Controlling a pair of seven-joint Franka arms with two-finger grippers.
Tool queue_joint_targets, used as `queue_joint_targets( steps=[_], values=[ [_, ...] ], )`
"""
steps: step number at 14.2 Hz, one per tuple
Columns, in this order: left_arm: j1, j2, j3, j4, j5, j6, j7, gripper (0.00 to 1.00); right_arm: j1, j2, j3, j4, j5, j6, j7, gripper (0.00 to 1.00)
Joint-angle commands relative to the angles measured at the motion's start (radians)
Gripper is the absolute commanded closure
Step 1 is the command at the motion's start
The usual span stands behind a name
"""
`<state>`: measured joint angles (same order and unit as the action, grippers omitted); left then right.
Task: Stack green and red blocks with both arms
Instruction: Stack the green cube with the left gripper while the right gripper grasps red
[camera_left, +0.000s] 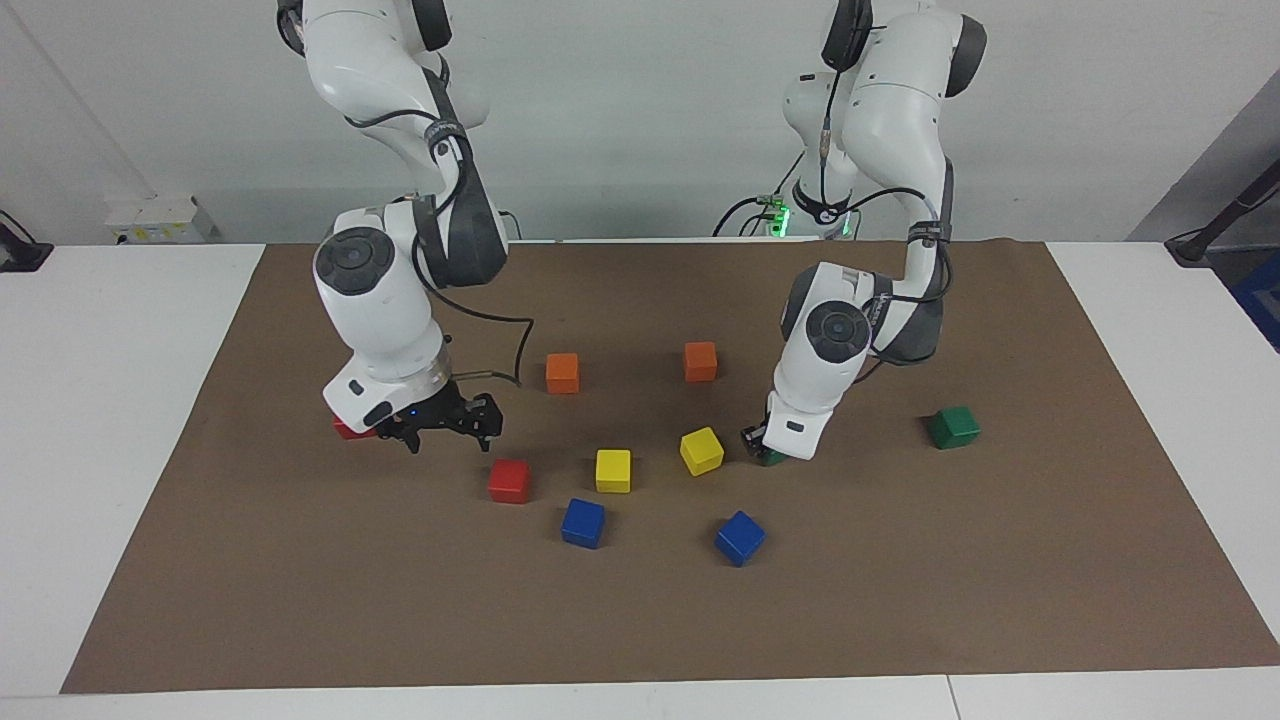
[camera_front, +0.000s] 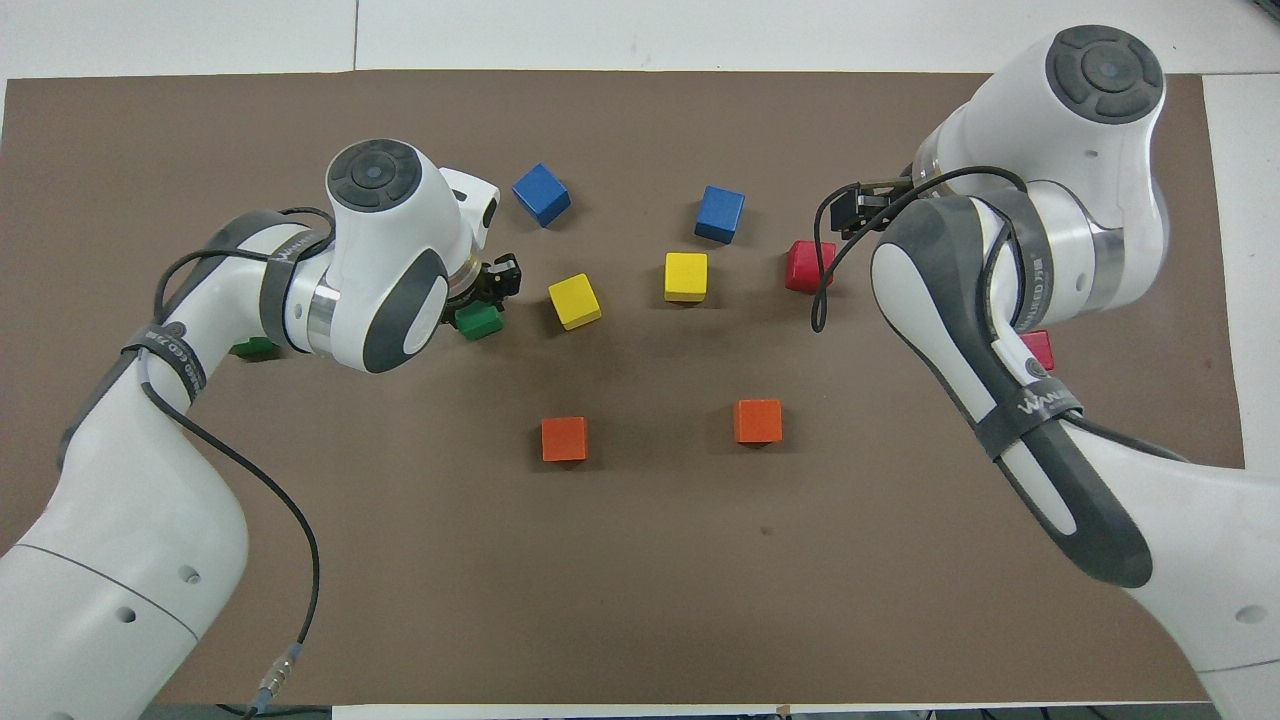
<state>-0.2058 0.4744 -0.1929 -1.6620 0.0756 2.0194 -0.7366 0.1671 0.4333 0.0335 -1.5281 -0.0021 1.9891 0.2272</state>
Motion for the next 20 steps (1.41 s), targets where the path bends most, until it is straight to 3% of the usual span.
queue_joint_targets(
  steps=[1,5,9,17,20],
  values=[
    [0.074,-0.120,0.001,-0.025,0.013,-0.135,0.164,1.00,0.015,0.076,0.003,0.097,-0.003,-0.030,0.053,0.00],
    [0.209,-0.195,0.001,-0.083,0.013,-0.174,0.409,1.00,0.051,0.131,0.003,0.131,-0.001,-0.015,0.113,0.00],
    [0.302,-0.203,0.003,-0.104,0.013,-0.111,0.659,1.00,0.061,0.153,0.003,0.126,0.014,0.037,0.146,0.00],
    [0.436,-0.209,0.003,-0.133,0.013,-0.037,0.695,1.00,0.054,0.119,0.006,-0.082,0.016,0.204,0.152,0.00],
    [0.436,-0.220,0.003,-0.174,0.013,0.013,0.678,1.00,0.061,0.117,0.006,-0.092,0.016,0.203,0.156,0.00]
  ],
)
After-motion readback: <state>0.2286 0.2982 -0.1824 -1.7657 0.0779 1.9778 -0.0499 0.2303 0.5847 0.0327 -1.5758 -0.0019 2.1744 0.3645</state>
